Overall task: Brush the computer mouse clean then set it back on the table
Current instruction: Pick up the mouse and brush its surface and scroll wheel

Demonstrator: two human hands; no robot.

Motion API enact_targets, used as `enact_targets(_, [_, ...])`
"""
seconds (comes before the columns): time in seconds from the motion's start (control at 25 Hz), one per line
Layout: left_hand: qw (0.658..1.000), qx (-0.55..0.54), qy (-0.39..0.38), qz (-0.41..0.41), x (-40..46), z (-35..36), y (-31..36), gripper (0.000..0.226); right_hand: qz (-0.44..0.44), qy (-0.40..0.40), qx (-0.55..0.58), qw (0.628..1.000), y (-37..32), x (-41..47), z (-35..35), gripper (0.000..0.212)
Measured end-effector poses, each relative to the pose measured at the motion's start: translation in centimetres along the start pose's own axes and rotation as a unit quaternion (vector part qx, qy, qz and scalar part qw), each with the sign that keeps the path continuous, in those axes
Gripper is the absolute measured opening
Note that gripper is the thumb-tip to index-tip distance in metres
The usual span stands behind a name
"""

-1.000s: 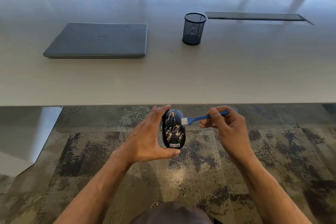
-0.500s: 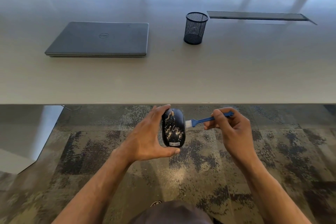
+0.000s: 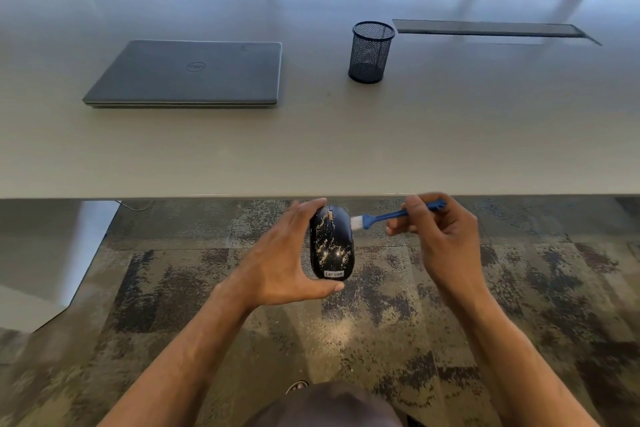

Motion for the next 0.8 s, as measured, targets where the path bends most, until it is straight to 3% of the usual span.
enact_targets(0.2, [1.0, -0.005, 0.0, 0.005, 0.0, -0.1, 0.4, 0.117, -0.002, -0.048, -0.065, 0.997, -0.6, 0.5, 2.8, 0.012])
enact_targets(0.4, [1.0, 0.0, 0.003, 0.005, -0.2, -0.4, 0.3, 0.115, 0.006, -0.012, -0.075, 0.997, -0.4, 0.8, 0.4, 0.012])
enact_targets(0.6, [1.0, -0.006, -0.009, 0.001, 0.0, -0.1, 0.4, 0.117, 0.01, -0.04, -0.045, 0.998, -0.8, 1.0, 2.7, 0.012])
enact_targets(0.8, [1.0, -0.001, -0.016, -0.01, -0.1, 0.0, 0.1, 0.116, 0.023, 0.009, -0.069, 0.997, -0.3, 1.5, 0.5, 0.011])
Point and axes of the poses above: each hand's wrist, its own x-axis towards the middle knuckle, its own z-axis out of the palm, y = z × x, the point moved 10 cm from there along x, towards the middle knuckle, and after that the axes turned 2 degrees about -y, right-handed, at the moved point
